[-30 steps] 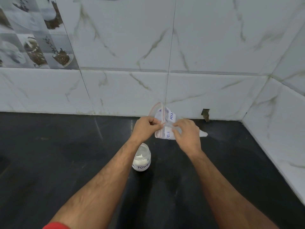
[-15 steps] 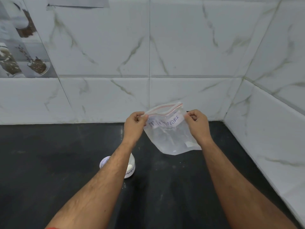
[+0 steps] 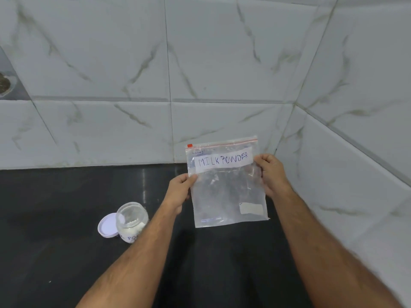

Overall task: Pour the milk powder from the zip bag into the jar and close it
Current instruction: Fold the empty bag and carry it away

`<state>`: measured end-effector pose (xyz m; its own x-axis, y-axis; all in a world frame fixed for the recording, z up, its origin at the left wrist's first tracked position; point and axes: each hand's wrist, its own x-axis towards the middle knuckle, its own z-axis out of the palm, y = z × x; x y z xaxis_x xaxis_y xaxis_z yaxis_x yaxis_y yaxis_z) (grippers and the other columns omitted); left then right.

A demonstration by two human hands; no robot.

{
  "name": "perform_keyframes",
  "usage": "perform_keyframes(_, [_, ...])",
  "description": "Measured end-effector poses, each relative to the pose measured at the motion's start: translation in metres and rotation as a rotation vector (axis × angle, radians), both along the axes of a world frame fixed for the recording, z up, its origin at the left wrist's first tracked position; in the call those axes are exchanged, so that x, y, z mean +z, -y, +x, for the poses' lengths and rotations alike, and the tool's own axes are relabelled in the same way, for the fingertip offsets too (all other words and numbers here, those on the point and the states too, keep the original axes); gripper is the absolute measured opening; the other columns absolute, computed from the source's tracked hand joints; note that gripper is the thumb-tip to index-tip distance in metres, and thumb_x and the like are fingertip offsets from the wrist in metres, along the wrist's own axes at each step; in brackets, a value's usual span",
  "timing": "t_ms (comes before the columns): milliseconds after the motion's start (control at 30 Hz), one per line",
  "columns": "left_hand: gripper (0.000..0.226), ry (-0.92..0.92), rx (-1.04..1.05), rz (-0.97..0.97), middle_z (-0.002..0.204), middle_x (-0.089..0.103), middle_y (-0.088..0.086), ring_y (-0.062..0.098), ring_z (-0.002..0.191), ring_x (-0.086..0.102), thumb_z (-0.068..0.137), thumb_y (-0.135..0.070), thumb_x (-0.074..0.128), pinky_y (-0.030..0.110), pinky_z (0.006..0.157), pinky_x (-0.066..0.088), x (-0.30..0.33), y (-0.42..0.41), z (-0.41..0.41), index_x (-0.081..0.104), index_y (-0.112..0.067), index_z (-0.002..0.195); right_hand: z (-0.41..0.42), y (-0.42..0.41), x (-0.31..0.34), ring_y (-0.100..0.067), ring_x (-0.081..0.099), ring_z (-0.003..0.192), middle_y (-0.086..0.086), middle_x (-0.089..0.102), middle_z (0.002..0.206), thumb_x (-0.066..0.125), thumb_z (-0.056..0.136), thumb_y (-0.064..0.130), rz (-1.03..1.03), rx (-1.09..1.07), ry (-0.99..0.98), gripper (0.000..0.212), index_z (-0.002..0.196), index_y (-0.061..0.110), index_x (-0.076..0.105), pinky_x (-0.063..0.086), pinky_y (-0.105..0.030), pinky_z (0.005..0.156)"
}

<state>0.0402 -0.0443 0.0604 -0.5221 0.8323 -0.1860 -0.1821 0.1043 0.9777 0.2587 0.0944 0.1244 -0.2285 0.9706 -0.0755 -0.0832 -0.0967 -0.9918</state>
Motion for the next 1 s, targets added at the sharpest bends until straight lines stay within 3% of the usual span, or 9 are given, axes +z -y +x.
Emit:
perform_keyframes(167, [0.023,-0.028,0.021,0.035,0.07,0.074,-0.005,0.001,0.053,0.062,0.098,-0.02,0.063,0.013,0.048,0.045,0.006,-0.001,0.006,0.071,-0.015,0.077,0.017,-0.01,-0.005,-0.007,0.065,0.048,0.004,0.071,0.059,0.06,0.096,0.008,0.005,-0.04,0.062,0.018,0.079,0.013,0.061,0.049,-0.02,0.041])
perform_keyframes(333, [0.022,-0.044,0.053,0.041,0.075,0.076,-0.006,0.001,0.058,0.066,0.1,-0.02,0.06,0.012,0.051,0.047,0.008,0.0,0.012,0.071,-0.015,0.082,0.022,-0.018,-0.014,-0.02,0.065,0.072,-0.008,0.069,0.086,0.06,0.099,0.015,0.002,0.018,0.109,0.015,0.084,0.015,0.061,0.055,-0.036,0.066])
perform_keyframes(467, [0.022,-0.041,0.098,0.055,0.079,0.075,-0.005,0.004,0.063,0.065,0.1,-0.021,0.058,0.019,0.059,0.05,0.013,-0.001,0.018,0.069,-0.017,0.082,0.028,-0.019,-0.019,-0.021,0.071,0.082,-0.01,0.074,0.102,0.063,0.096,0.016,0.005,0.141,0.112,0.003,0.098,0.018,0.062,0.06,-0.036,0.066])
perform_keyframes(600, [0.019,-0.043,0.139,0.066,0.085,0.075,0.001,0.011,0.07,0.066,0.1,-0.021,0.057,0.028,0.07,0.053,0.018,-0.002,0.023,0.069,-0.013,0.088,0.037,-0.018,-0.025,-0.022,0.076,0.085,-0.011,0.078,0.102,0.074,0.081,0.002,0.046,0.262,0.146,0.051,0.125,0.02,0.055,0.063,-0.044,0.075])
perform_keyframes(667, [0.02,-0.061,0.135,0.065,0.082,0.076,-0.001,0.009,0.067,0.066,0.1,-0.021,0.057,0.028,0.069,0.052,0.02,-0.002,0.025,0.07,-0.014,0.087,0.041,-0.017,-0.025,-0.023,0.077,0.086,-0.011,0.079,0.099,0.075,0.079,-0.002,0.075,0.287,0.139,0.059,0.126,0.025,0.052,0.063,-0.043,0.074])
perform_keyframes(767, [0.019,-0.106,0.117,0.066,0.083,0.076,-0.001,0.01,0.07,0.067,0.1,-0.019,0.058,0.029,0.07,0.052,0.025,-0.001,0.024,0.07,-0.016,0.086,0.047,-0.017,-0.023,-0.021,0.077,0.087,-0.006,0.08,0.096,0.078,0.075,0.007,0.166,0.306,0.132,0.051,0.118,0.031,0.062,0.062,-0.035,0.07])
perform_keyframes(833, [0.012,-0.151,0.085,0.061,0.093,0.075,0.003,0.014,0.08,0.066,0.099,-0.017,0.06,0.032,0.079,0.052,0.029,0.002,0.021,0.071,-0.012,0.096,0.052,-0.02,-0.023,-0.022,0.076,0.092,-0.006,0.079,0.099,0.077,0.079,0.009,0.236,0.299,0.193,0.043,0.118,0.025,0.067,0.061,-0.042,0.08])
perform_keyframes(933, [0.006,-0.275,-0.014,0.031,0.084,0.077,-0.01,0.001,0.072,0.068,0.094,-0.011,0.066,0.017,0.069,0.053,0.035,0.008,0.014,0.071,-0.015,0.093,0.062,-0.02,-0.021,-0.012,0.072,0.091,0.005,0.076,0.101,0.075,0.083,0.008,0.406,0.262,0.423,0.034,0.114,0.022,0.074,0.058,-0.038,0.094])
perform_keyframes(1000, [0.005,-0.386,-0.087,-0.033,0.081,0.076,-0.006,0.001,0.07,0.065,0.089,-0.007,0.071,0.019,0.072,0.052,0.04,0.009,0.011,0.071,-0.012,0.09,0.066,-0.018,-0.017,-0.011,0.071,0.092,0.007,0.075,0.101,0.074,0.083,0.011,0.53,0.218,0.56,0.028,0.11,0.017,0.077,0.056,-0.034,0.094])
